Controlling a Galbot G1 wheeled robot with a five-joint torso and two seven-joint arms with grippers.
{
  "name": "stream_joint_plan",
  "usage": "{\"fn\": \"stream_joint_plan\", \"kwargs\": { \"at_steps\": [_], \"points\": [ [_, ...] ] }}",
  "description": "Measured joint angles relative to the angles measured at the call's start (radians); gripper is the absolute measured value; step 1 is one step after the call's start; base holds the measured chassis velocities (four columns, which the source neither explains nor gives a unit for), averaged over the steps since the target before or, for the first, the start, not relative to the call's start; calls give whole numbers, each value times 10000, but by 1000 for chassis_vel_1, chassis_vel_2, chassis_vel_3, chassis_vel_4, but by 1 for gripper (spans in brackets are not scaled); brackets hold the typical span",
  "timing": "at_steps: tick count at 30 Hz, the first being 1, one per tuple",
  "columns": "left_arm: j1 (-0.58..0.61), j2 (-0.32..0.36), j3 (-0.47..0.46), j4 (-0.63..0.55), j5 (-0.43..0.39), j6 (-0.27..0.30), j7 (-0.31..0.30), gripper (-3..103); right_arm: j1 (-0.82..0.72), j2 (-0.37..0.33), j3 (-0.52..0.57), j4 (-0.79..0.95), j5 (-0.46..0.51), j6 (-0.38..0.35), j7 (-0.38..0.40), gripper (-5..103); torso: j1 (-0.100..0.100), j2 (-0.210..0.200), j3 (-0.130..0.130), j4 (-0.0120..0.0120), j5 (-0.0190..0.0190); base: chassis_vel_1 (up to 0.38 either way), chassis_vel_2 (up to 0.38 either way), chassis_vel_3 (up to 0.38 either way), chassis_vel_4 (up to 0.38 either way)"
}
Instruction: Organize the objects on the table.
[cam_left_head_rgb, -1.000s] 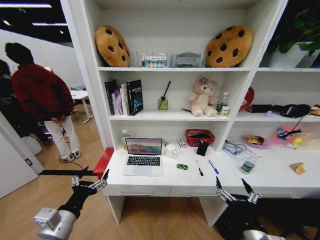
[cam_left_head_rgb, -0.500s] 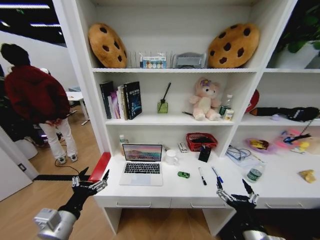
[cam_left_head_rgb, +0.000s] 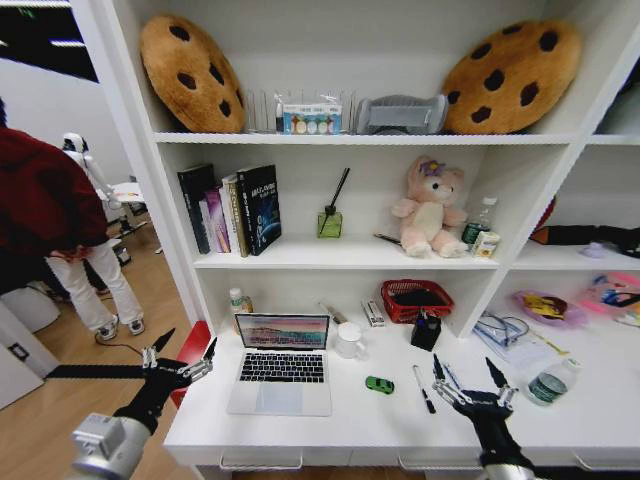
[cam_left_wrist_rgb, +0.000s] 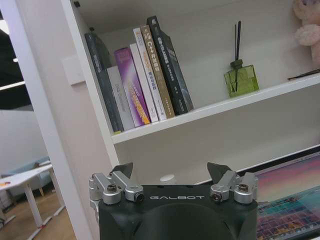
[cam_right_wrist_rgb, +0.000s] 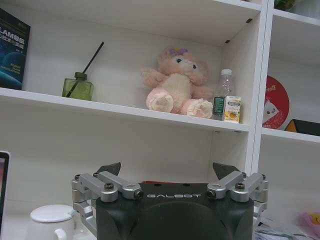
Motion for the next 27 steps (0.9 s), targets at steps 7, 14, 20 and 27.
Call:
{"fn": "stream_joint_plan", "kwargs": {
  "at_steps": [7, 14, 20, 27],
  "points": [
    [-738, 1579, 5, 1082, 1266, -1153, 781, 58, -55, 230, -63, -352, -300, 405, -77, 100, 7, -3, 3, 2, 1, 19, -18, -20, 27],
    [-2286, 4387, 342, 2269, 707, -1216, 1353, 32, -162, 516, 127, -711, -457, 814, -77, 100, 15, -5, 6, -4, 1, 0, 0, 0, 0],
    [-4055, 5729, 1740, 3631, 409, -1301, 2066, 11, -372, 709, 187, -917, -535, 1075, -131, 100, 13, -5, 5, 0, 1, 0, 0, 0, 0],
    [-7232, 6746, 4705, 4730, 227, -1483, 3135, 0, -424, 835, 314, -1160, -535, 1250, -167, 100, 13, -6, 6, -3, 3, 0, 0, 0, 0]
  ]
}}
